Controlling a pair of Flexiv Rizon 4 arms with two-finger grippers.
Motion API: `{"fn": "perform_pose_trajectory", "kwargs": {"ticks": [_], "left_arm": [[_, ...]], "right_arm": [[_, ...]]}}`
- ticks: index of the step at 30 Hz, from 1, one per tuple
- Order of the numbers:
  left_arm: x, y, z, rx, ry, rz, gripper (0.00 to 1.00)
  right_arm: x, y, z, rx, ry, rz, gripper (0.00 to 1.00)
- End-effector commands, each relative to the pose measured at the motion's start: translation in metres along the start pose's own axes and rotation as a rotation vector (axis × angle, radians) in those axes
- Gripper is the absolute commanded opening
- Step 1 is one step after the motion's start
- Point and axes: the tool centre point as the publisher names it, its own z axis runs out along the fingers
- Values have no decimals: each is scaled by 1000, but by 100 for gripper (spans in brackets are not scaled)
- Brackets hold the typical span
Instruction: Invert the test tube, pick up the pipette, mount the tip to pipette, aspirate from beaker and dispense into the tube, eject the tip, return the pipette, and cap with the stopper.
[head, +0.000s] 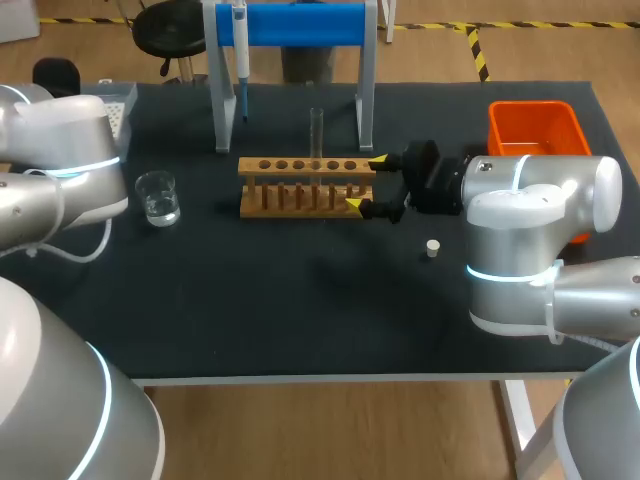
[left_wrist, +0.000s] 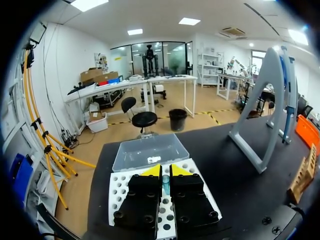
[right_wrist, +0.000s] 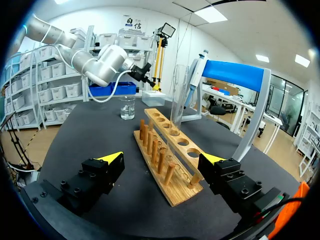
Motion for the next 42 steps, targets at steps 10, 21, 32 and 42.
{"fn": "perform_pose_trajectory", "kwargs": {"ticks": [10, 21, 32, 42], "left_arm": [[0, -10, -9, 14, -17, 22, 0], [-1, -19, -15, 18, -36, 44, 0], [-1, -28, -19, 33, -50, 61, 0], [3, -37, -32, 51, -51, 78, 0]], "right_arm": [[0, 0, 0, -1, 0, 0, 100], [0, 0, 0, -1, 0, 0, 100], [0, 0, 0, -1, 0, 0, 100], [0, 0, 0, -1, 0, 0, 100]]}}
